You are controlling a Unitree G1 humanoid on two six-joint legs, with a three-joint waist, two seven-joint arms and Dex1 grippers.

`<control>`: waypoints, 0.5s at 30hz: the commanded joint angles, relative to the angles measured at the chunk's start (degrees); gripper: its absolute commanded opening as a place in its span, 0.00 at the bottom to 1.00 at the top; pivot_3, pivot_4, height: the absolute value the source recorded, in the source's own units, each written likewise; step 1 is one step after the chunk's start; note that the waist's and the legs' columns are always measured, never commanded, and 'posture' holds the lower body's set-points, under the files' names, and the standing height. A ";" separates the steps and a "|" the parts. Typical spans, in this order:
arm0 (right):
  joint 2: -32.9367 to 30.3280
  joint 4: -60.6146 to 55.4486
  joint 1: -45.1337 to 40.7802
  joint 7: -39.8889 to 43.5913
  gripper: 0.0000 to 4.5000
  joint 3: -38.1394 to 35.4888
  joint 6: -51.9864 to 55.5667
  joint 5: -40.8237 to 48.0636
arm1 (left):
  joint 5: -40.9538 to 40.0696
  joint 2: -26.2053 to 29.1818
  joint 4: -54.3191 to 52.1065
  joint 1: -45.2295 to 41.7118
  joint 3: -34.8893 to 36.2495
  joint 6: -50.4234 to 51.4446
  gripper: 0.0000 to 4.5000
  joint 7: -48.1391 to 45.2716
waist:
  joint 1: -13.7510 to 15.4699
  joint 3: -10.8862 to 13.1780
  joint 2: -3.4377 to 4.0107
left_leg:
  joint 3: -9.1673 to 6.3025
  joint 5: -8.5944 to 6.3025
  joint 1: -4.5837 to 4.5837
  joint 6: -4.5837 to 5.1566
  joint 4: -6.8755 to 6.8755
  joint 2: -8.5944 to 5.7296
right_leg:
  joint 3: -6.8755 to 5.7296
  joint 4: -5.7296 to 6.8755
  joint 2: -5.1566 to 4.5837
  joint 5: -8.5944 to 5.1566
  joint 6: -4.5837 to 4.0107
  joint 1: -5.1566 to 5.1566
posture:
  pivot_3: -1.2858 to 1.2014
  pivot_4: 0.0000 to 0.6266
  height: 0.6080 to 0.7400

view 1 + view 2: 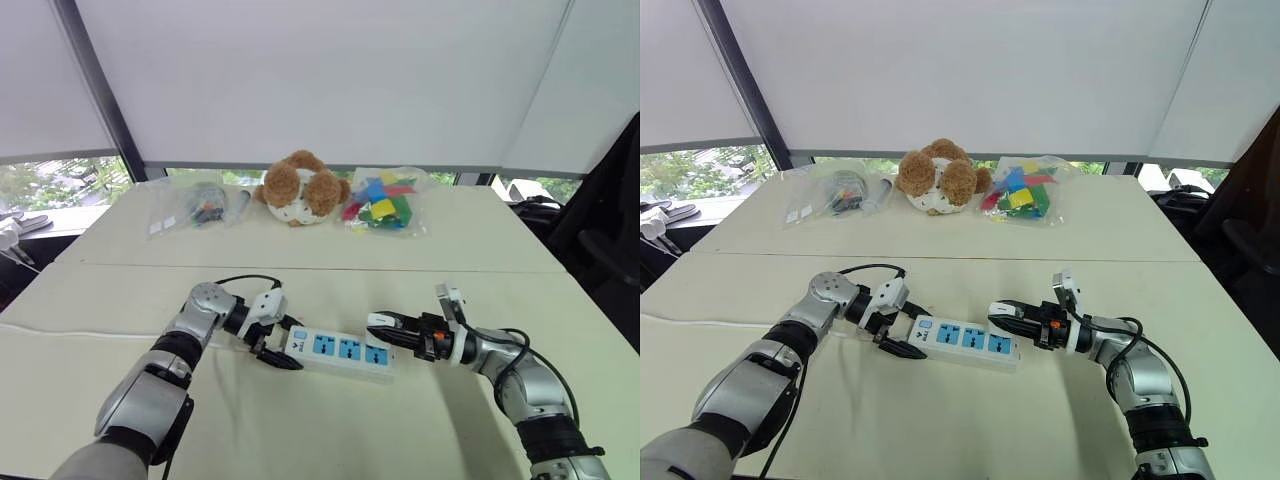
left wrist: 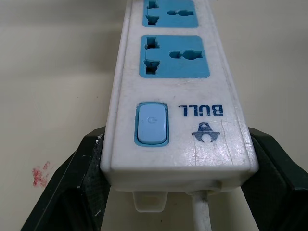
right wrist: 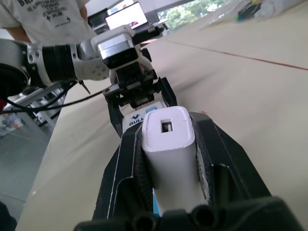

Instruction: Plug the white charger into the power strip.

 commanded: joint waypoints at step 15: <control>-0.44 10.67 2.04 4.74 0.17 4.73 -11.42 -6.51 | 3.50 -0.49 -0.63 2.29 -0.49 0.35 0.67 -1.59 | 0.03 -0.16 -0.22 | -0.04 0.00 0.28 -0.01 0.00 0.00 | -0.03 -0.09 0.00 -0.02 0.02 0.38 | 0.52 0.24 0.99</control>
